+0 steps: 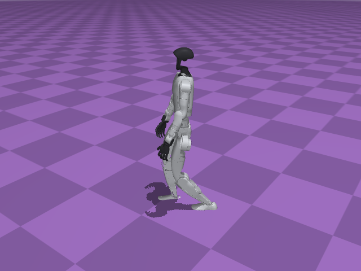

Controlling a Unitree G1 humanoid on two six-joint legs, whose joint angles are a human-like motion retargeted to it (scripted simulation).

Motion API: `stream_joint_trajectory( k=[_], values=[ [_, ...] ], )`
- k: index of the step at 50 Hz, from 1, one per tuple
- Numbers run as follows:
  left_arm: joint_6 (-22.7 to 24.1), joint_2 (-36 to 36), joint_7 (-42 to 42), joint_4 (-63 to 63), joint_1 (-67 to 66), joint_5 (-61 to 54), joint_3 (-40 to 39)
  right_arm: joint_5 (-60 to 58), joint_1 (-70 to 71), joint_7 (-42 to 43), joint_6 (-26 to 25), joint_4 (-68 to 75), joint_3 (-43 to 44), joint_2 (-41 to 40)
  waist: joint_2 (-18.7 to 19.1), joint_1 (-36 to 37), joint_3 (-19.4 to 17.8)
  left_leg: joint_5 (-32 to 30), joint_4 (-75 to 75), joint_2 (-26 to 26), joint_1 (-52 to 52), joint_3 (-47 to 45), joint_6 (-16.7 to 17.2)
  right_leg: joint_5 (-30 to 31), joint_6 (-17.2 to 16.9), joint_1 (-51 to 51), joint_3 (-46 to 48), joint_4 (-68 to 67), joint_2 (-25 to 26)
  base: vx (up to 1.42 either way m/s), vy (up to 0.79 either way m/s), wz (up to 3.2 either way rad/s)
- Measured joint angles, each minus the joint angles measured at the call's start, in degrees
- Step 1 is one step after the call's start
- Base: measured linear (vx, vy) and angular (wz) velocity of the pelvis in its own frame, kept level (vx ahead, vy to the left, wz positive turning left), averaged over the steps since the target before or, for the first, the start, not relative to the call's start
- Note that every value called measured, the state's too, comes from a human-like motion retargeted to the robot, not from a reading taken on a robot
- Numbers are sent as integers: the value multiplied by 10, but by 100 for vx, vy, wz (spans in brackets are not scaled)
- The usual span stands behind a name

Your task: Walk

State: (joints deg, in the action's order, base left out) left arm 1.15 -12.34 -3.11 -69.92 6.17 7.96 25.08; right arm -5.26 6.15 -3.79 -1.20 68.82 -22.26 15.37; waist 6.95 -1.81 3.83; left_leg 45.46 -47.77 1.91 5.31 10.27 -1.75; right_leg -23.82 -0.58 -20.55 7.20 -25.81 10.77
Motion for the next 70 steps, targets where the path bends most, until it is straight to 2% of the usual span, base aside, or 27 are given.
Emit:
stream_joint_trajectory(
  k=[12, 23, 42, 51, 57, 64, 67, 70],
  values=[
    [4, 0, -1, 6, 4, 8, 14, -6, -6, -3, -2, 8, -4, -3, 5, -4, 3, -2, 21, 15, -9, 8, -4, 14, 3, 25, 8, 46, 9, 2, -1, 3],
    [10, 4, -3, 9, 19, 19, 22, -10, 5, -5, -3, 9, -2, 1, -5, -9, 10, -6, 66, 7, -7, 4, -17, 31, -1, 20, 11, 75, -6, 0, 0, 0],
    [21, 6, 2, 16, 23, 29, 17, -10, -1, -9, -3, 25, 9, -9, -22, -12, 16, 1, 98, -10, 25, -20, -49, 49, -14, -29, 12, 58, -37, -6, 2, 5],
    [29, 1, 4, 29, 26, 33, 12, -4, -6, -9, 0, 35, 22, -10, -33, -17, 23, -4, 116, -27, 43, -28, -59, 55, -36, -75, -12, 22, -49, -4, 1, 6],
    [34, -5, 1, 31, 19, 37, 7, 5, -13, -6, 5, 38, 36, -9, -34, -19, 27, -13, 119, -33, 45, -31, -51, 53, -47, -100, -20, -8, -49, 0, 0, 0],
    [33, -10, -4, 14, -6, 38, -6, 13, -30, 4, 12, 38, 52, -11, -32, -21, 30, -30, 96, -33, 34, -46, -27, 44, -44, -97, -19, -71, -48, 6, -3, 15],
    [30, -13, -3, 2, -25, 37, -16, 9, -34, 13, 15, 35, 54, -11, -30, -18, 30, -34, 50, -27, 33, -42, -15, 37, -39, -78, -22, -92, -36, 7, -6, 9],
    [27, -15, 2, -9, -45, 35, -28, 1, -34, 24, 18, 26, 53, -10, -19, -9, 27, -59, -46, 2, 49, -51, 5, 29, -30, -50, -19, -97, -12, 5, -6, 6]
  ],
)
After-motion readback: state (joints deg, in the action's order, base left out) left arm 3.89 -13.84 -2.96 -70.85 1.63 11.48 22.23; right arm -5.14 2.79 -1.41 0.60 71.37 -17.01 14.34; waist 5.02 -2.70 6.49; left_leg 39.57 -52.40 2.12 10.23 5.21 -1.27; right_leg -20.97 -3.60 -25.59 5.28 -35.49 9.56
